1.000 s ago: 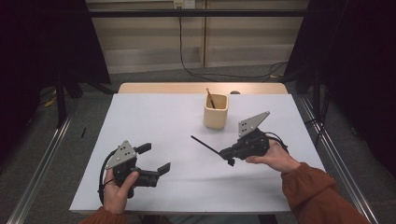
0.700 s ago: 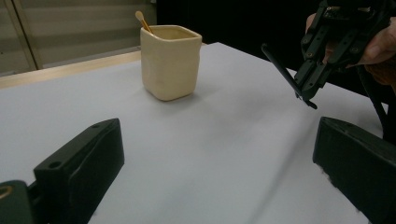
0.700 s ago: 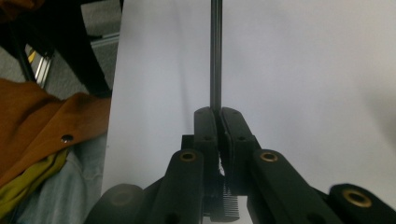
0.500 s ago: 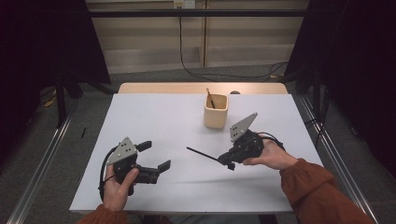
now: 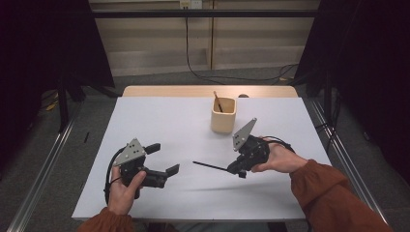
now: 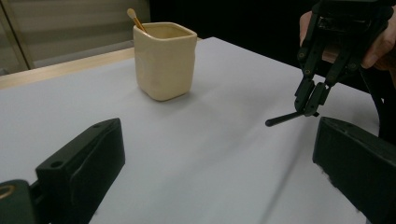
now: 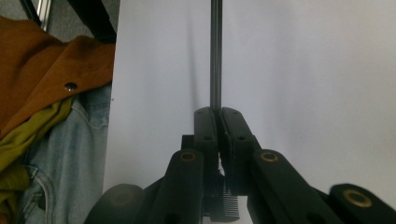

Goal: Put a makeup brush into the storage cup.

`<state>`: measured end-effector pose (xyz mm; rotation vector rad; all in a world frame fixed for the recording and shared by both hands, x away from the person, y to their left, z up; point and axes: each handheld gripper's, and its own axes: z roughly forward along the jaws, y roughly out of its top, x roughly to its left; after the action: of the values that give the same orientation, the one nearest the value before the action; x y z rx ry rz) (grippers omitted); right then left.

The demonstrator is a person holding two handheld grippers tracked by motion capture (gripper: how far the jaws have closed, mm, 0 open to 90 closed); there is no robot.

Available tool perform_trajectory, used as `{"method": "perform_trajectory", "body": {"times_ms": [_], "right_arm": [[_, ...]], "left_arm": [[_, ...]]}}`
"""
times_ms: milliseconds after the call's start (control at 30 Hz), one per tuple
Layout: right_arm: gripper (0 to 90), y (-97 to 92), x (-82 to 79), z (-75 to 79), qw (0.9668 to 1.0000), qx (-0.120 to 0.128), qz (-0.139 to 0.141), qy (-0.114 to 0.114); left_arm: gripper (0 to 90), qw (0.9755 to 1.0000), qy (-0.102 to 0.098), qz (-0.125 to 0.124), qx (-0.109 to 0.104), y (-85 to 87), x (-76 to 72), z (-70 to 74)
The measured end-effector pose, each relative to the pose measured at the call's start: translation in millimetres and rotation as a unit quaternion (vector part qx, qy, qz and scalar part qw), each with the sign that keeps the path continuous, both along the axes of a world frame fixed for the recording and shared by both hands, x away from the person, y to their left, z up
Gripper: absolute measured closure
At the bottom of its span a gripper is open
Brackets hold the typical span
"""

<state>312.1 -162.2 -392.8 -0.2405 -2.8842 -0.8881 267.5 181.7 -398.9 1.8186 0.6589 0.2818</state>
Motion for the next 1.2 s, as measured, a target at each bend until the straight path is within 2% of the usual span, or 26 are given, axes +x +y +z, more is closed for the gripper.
{"method": "perform_trajectory", "body": {"times_ms": [200,233,367,433,567,667,767,833,933,1200], "right_arm": [[85.6,4.6,-0.4,-0.9,0.9992,-0.037,0.012,0.011],[85.6,5.4,-0.9,-1.0,0.9988,-0.045,0.013,0.013],[85.6,8.1,-1.5,-1.3,0.9977,-0.063,0.019,0.016],[85.6,9.4,-1.3,-2.1,0.9967,-0.079,0.020,0.010],[85.6,13.0,-2.3,-4.3,0.9929,-0.116,0.027,0.012],[85.6,17.0,-3.5,-5.0,0.9912,-0.126,0.037,0.014],[85.6,17.6,-2.6,-4.9,0.9914,-0.123,0.042,0.016],[85.6,18.4,-3.5,-6.2,0.9905,-0.130,0.042,0.019],[85.6,18.8,-4.3,-7.1,0.9907,-0.128,0.043,0.017],[85.6,20.6,-4.4,-7.0,0.9913,-0.122,0.048,0.015]], "left_arm": [[2.1,0.9999,-0.003,-0.013,0.002,-4.5,2.3,4.3],[2.0,0.9999,-0.002,-0.014,0.007,-4.9,2.7,5.2],[2.1,0.9991,0.011,-0.040,0.006,-6.2,3.8,9.8],[2.1,0.9989,0.009,-0.043,0.015,-6.7,4.0,11.3],[2.1,0.9983,0.013,-0.053,0.023,-9.8,4.9,11.0],[2.1,0.9975,0.018,-0.062,0.029,-11.8,6.0,10.3],[2.1,0.9963,0.026,-0.073,0.038,-14.0,7.0,10.6],[2.1,0.9954,0.024,-0.080,0.047,-14.8,7.6,11.9],[2.0,0.9949,0.025,-0.085,0.048,-16.4,8.2,14.3],[2.3,0.9897,0.027,-0.118,0.077,-32.6,12.0,21.8]]}}
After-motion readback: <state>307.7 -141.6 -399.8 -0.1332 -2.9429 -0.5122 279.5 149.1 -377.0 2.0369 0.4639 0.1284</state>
